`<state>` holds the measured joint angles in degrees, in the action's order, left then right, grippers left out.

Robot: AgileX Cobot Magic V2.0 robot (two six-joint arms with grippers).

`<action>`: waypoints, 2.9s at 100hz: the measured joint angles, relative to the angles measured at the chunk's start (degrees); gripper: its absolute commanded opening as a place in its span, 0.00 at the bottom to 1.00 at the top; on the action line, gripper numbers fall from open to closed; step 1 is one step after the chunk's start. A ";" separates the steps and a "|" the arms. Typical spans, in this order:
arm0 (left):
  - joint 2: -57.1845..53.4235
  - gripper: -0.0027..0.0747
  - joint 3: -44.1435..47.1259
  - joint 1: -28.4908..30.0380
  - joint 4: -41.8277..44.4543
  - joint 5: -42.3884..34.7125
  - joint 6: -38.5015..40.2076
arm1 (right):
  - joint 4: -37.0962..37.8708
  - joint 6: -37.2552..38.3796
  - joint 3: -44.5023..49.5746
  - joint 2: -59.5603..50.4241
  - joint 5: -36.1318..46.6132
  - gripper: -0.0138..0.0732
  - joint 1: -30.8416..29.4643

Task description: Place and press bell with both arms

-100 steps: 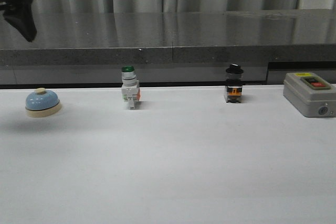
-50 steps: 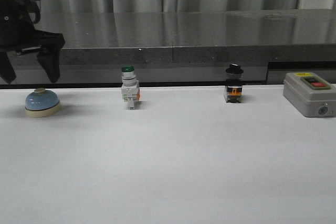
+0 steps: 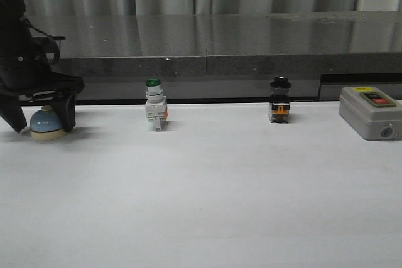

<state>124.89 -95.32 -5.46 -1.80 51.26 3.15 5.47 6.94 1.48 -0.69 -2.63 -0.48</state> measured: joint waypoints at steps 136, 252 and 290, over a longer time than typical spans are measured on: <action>-14.38 0.32 -0.28 -28.66 -0.55 1.90 -1.07 | 0.00 0.00 0.00 0.00 0.00 0.09 0.00; -1.21 0.69 -0.70 -34.00 -1.83 0.76 -1.07 | 0.00 0.00 0.00 0.00 0.00 0.09 0.00; -4.94 0.41 -3.69 -34.00 -1.71 3.10 -1.07 | 0.00 0.00 0.00 0.00 0.00 0.09 0.00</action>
<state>119.95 -99.01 -39.46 -3.52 54.36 2.09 5.47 6.94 1.48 -0.69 -2.63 -0.48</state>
